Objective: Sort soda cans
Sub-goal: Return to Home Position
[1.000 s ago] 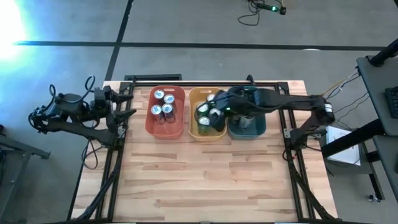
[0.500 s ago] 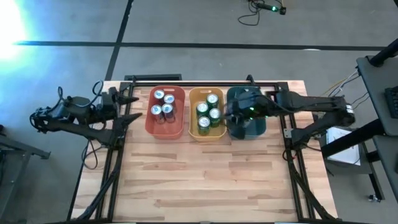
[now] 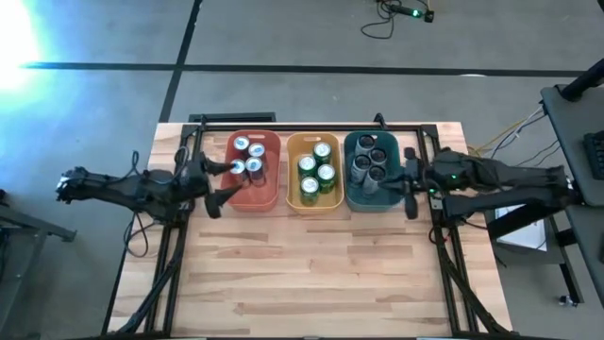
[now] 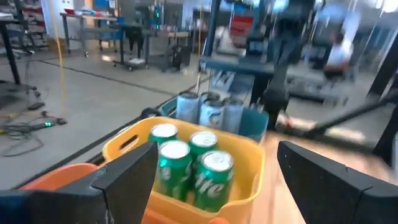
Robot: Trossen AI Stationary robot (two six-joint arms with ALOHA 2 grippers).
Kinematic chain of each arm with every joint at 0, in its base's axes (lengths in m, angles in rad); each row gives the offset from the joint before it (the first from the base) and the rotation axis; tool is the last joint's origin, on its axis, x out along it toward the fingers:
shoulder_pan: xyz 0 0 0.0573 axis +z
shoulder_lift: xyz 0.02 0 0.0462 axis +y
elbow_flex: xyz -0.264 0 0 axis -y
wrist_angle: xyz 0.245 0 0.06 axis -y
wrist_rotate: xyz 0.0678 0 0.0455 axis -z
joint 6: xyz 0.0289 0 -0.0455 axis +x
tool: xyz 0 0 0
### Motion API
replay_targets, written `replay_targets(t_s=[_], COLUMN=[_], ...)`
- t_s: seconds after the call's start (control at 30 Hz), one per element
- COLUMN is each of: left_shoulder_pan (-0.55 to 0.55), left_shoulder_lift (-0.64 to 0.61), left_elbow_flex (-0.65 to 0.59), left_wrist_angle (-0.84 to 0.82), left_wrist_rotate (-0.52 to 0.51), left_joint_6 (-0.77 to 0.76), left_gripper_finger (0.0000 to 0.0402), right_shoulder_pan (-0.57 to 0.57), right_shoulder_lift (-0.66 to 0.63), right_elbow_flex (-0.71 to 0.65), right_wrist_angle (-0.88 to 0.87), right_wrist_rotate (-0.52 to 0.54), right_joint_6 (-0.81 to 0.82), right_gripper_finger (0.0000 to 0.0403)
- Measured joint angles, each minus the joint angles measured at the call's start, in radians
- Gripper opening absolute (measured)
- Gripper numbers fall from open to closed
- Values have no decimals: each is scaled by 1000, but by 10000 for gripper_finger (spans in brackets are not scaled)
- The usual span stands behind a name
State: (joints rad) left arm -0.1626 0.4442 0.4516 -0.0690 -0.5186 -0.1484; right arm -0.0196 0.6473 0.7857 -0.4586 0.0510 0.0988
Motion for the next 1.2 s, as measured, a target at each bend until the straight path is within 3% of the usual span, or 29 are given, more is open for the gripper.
replay_targets(t_s=[0.13, 0.3, 0.6, 0.67, 0.77, 0.97, 1.13, 1.2], left_shoulder_pan=[36, 121, 327, 380, 427, 386, 257, 172], left_shoulder_lift=[0, -4, -39, -59, -95, -254, -394, -432], left_elbow_flex=[-101, -180, -220, -224, -225, -259, -389, -441], left_wrist_angle=[159, 227, 203, 158, 101, 18, 58, 130], left_wrist_rotate=[11, 24, 318, 394, 433, 448, 344, 299], left_joint_6=[-65, -103, -200, -194, -174, -168, -248, -247], left_gripper_finger=[316, 316, 316, 316, 316, 316, 316, 316], right_shoulder_pan=[8, 8, 6, 6, 7, 7, 6, 7], right_shoulder_lift=[-118, -283, -647, -646, -612, -633, -645, -635], right_elbow_flex=[-45, -179, -385, -396, -421, -577, -769, -770], right_wrist_angle=[-94, 60, 166, 210, 254, 486, 734, 685], right_wrist_rotate=[-26, -36, 30, 54, 1, -103, -102, -93], right_joint_6=[-10, -179, -195, -202, -250, -207, -135, -104], right_gripper_finger=[9, 9, 9, 9, 9, 9, 9, 9])
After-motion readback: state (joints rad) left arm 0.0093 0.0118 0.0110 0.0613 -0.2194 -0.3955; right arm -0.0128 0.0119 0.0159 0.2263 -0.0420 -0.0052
